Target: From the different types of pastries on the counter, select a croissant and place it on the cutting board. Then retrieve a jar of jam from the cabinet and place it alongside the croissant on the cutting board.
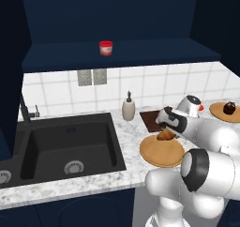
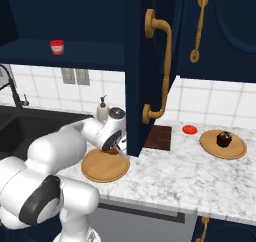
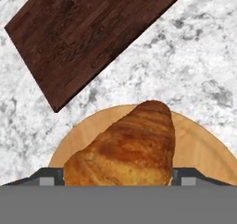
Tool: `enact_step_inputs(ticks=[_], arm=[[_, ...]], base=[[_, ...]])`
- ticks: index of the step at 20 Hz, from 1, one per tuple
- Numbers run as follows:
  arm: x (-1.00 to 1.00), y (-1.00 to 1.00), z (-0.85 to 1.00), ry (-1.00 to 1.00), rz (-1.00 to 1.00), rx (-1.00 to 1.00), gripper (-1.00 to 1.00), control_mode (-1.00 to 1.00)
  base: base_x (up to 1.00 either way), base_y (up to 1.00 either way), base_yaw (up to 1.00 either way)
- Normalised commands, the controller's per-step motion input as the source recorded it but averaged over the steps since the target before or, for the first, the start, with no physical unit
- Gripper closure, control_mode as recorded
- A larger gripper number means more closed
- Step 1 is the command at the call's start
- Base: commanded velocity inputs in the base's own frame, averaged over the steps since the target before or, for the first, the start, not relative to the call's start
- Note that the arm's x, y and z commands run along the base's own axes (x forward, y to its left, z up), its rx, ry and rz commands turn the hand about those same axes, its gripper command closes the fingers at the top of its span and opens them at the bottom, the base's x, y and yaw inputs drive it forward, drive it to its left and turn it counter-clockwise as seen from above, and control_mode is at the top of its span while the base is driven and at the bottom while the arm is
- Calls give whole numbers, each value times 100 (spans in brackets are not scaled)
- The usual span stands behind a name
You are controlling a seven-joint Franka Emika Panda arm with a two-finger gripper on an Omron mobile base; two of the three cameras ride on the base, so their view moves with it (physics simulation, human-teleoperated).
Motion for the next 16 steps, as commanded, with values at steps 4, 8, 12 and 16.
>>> enact_step_inputs(ticks=[4,8,12,16], arm=[[98,-55,9,5,-3,9,100,-100],[89,-28,0,7,-5,5,100,-100],[62,-29,0,8,-8,0,100,-100],[44,-50,-8,9,-12,0,100,-100]], base=[[0,0,0],[0,0,0],[0,0,0],[0,0,0]])
